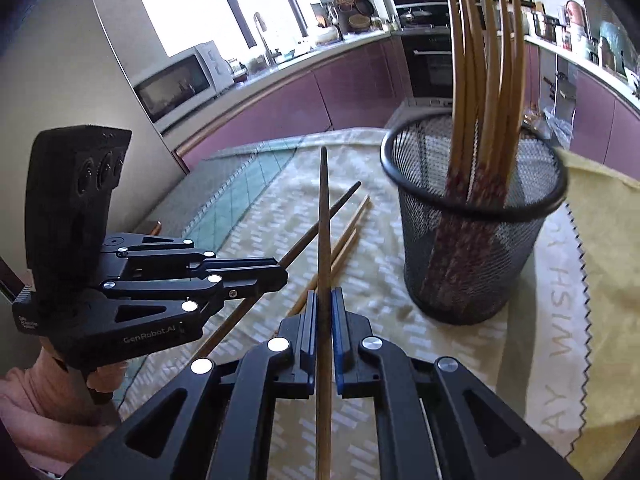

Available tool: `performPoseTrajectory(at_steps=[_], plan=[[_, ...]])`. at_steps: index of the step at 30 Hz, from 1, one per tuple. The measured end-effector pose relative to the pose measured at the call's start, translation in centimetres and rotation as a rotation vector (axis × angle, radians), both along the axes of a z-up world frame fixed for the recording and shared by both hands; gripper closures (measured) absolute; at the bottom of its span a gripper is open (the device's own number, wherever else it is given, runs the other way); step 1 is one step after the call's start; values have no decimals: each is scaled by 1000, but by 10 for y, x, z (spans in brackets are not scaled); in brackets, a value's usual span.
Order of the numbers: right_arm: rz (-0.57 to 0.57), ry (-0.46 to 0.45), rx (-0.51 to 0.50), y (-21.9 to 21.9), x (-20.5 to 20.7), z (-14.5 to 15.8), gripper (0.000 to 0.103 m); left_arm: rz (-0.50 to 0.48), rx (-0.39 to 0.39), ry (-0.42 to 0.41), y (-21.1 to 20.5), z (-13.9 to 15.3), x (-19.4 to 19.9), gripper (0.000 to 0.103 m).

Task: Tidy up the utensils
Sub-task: 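Close the left gripper on a chopstick while the right gripper grasps another, then raise the left gripper's chopstick upright into the mesh cup while the right gripper inserts its own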

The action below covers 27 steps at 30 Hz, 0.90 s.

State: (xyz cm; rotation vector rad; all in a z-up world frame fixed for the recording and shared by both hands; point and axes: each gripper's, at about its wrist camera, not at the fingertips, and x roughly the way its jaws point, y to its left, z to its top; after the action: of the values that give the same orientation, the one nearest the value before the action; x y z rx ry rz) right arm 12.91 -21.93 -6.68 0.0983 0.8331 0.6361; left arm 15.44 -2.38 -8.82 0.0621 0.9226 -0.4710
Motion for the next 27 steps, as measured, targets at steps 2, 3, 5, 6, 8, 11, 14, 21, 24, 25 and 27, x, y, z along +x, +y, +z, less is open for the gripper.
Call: performPoseTrajectory(at_steps=[2, 3, 5, 6, 8, 11, 14, 21, 24, 25, 27], plan=[[-5, -31, 1, -3, -4, 10, 97, -7, -24, -22, 2, 12, -3, 96], [-10, -50, 1, -6, -6, 16, 97, -14, -40, -37, 3, 20, -5, 96], [-14, -75, 10, -10, -9, 25, 97, -26, -70, -58, 4, 33, -10, 96], [-17, -85, 13, -12, -10, 29, 97, -29, -79, -68, 4, 39, -11, 96], [-22, -112, 25, -17, -14, 38, 97, -37, -99, -90, 6, 50, -16, 96], [-34, -146, 42, -26, -19, 49, 97, -53, -130, -121, 7, 66, -24, 96], [-45, -172, 61, -37, -22, 59, 97, -70, -166, -150, 9, 82, -31, 96], [-81, -230, 71, -48, -19, 78, 97, -92, -241, -220, 6, 114, -36, 96], [-91, -256, 80, -55, -14, 90, 97, -91, -262, -250, 1, 126, -32, 96], [-92, -265, 80, -57, -14, 93, 97, -92, -268, -258, -1, 131, -30, 96], [-100, -292, 77, -61, -12, 102, 97, -92, -276, -279, -5, 139, -26, 96]])
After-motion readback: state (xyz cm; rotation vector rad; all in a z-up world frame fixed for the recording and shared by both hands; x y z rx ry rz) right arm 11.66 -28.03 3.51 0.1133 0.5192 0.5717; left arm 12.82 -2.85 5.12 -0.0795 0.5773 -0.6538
